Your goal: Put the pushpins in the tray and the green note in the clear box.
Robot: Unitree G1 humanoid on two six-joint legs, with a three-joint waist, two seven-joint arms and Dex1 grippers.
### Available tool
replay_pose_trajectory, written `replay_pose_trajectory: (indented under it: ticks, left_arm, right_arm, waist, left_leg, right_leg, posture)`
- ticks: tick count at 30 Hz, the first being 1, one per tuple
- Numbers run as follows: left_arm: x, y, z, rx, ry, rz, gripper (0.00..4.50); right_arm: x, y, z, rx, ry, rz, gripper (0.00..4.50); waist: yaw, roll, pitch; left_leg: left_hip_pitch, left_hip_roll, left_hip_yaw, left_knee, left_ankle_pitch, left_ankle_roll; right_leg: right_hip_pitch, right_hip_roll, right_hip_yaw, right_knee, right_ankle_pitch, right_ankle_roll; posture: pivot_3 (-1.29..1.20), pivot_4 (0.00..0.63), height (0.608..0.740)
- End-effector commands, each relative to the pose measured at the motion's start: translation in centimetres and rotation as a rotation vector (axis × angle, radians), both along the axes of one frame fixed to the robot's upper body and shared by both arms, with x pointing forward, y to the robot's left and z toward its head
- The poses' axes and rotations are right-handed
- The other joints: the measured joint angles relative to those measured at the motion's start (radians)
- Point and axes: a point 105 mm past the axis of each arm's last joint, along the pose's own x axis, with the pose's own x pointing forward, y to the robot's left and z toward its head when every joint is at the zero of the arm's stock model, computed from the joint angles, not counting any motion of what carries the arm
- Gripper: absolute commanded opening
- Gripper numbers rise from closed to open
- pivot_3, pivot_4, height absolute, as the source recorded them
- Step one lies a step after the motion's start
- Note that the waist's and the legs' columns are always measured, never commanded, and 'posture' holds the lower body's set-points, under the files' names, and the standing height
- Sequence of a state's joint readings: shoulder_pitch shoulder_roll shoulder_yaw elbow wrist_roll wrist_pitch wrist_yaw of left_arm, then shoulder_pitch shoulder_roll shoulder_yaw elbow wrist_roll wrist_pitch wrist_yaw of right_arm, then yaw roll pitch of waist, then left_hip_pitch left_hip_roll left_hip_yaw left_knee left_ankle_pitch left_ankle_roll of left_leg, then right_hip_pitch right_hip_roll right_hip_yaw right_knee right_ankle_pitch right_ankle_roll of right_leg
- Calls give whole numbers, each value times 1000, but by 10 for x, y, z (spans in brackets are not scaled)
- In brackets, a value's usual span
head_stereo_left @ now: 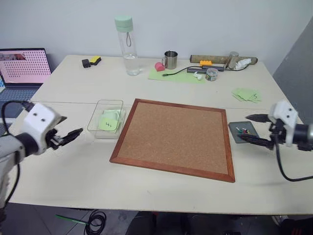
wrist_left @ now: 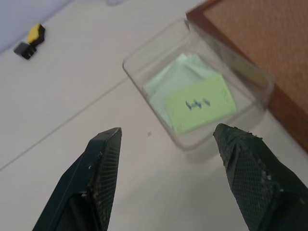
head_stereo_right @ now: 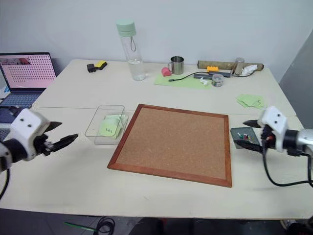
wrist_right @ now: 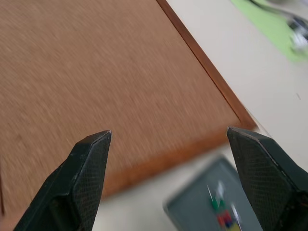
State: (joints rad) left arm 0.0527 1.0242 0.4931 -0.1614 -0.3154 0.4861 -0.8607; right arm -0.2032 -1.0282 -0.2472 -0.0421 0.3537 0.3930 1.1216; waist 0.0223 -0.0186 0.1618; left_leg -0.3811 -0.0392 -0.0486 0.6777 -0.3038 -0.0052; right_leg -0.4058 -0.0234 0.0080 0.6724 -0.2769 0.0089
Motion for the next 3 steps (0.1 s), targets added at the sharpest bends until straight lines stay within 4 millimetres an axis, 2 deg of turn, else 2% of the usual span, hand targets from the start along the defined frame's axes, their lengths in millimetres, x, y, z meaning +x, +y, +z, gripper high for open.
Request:
replay_pose_trajectory:
  ticks: [1,3]
  left_arm:
    - [-11,11,9,-6,-15,-40,3262]
    - [-13,14,6,-17,-11,-38,3262]
  right_arm:
    - [-6,-25,17,-24,-48,-51,4008]
    - [-9,-29,15,-33,-37,-51,4008]
  waist:
    - [0,1,0]
    - [-1,1,1]
  left_leg:
    - [0,0,0,0,0,0]
    - [0,0,0,0,0,0]
  right_leg:
    - [0,0,0,0,0,0]
    - [0,0,0,0,0,0]
  posture:
    - [0,150,740]
    - [0,150,740]
